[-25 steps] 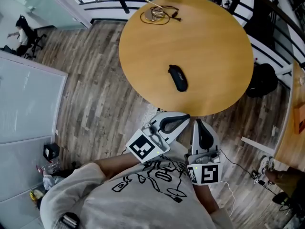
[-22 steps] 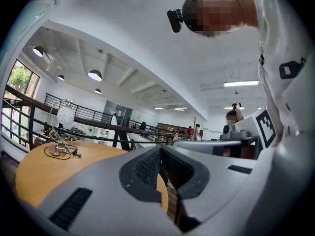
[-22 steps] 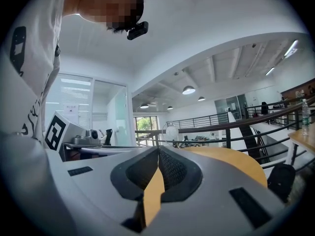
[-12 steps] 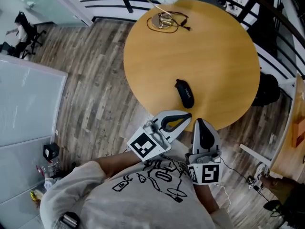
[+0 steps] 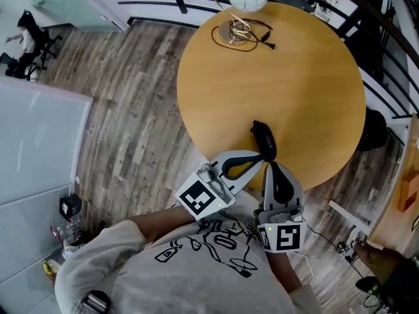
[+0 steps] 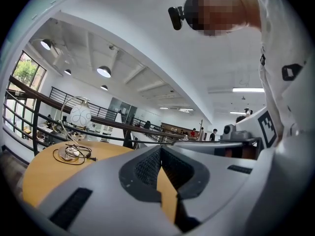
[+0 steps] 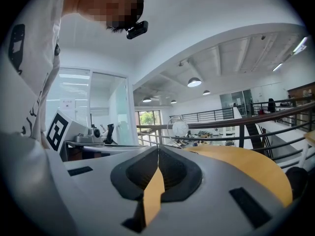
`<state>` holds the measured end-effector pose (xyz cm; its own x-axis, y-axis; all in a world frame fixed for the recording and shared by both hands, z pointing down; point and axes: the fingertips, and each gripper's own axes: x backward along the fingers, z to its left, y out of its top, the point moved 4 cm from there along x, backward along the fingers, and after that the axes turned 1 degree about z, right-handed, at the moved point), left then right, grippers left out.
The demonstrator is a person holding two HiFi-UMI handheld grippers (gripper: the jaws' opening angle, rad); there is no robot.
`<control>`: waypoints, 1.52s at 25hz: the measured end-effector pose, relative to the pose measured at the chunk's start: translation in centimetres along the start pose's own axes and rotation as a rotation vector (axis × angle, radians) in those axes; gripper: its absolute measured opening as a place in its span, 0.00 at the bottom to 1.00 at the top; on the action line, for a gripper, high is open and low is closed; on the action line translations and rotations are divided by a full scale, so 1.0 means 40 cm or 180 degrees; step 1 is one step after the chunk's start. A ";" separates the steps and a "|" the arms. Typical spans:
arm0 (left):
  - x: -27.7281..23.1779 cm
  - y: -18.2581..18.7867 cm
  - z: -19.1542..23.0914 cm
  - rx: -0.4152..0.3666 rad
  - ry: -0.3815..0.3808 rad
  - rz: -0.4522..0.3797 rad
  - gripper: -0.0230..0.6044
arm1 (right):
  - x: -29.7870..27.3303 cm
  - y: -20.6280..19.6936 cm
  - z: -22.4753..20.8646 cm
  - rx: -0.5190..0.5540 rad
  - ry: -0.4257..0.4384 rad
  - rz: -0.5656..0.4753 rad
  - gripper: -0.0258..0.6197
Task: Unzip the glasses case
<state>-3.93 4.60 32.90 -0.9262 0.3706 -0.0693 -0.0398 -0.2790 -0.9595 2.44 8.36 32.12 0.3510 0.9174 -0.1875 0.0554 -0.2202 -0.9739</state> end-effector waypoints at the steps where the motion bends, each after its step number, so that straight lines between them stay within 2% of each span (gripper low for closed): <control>1: 0.001 -0.003 0.008 0.0013 -0.0018 0.0019 0.05 | -0.010 -0.003 0.003 -0.0001 -0.0006 0.0016 0.08; 12: -0.018 -0.021 0.045 0.0128 -0.0085 0.0091 0.05 | -0.041 -0.022 -0.015 -0.0019 -0.0107 0.0143 0.07; 19: -0.062 -0.042 -0.005 0.0074 -0.0124 0.0170 0.05 | 0.001 -0.033 -0.061 -0.0045 -0.0078 0.0124 0.08; 26: -0.112 -0.043 -0.058 0.0042 -0.0028 0.0216 0.05 | 0.064 -0.019 -0.128 0.0083 -0.0099 0.0103 0.08; 28: -0.126 -0.054 -0.066 -0.0020 -0.0012 0.0285 0.05 | 0.075 -0.026 -0.147 0.0123 -0.0075 0.0155 0.08; 33: -0.155 -0.102 -0.057 -0.0185 0.0007 0.0582 0.05 | 0.064 -0.085 -0.174 0.0216 0.0236 0.0405 0.08; 38: -0.196 -0.182 -0.025 -0.0240 -0.0052 0.0946 0.05 | 0.040 -0.195 -0.217 0.0336 0.0243 0.0857 0.08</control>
<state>4.01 4.60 40.15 -0.8991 0.2681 -0.3461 0.2610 -0.3064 -0.9154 10.69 8.66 40.52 0.4093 0.8022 -0.4346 -0.1453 -0.4129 -0.8991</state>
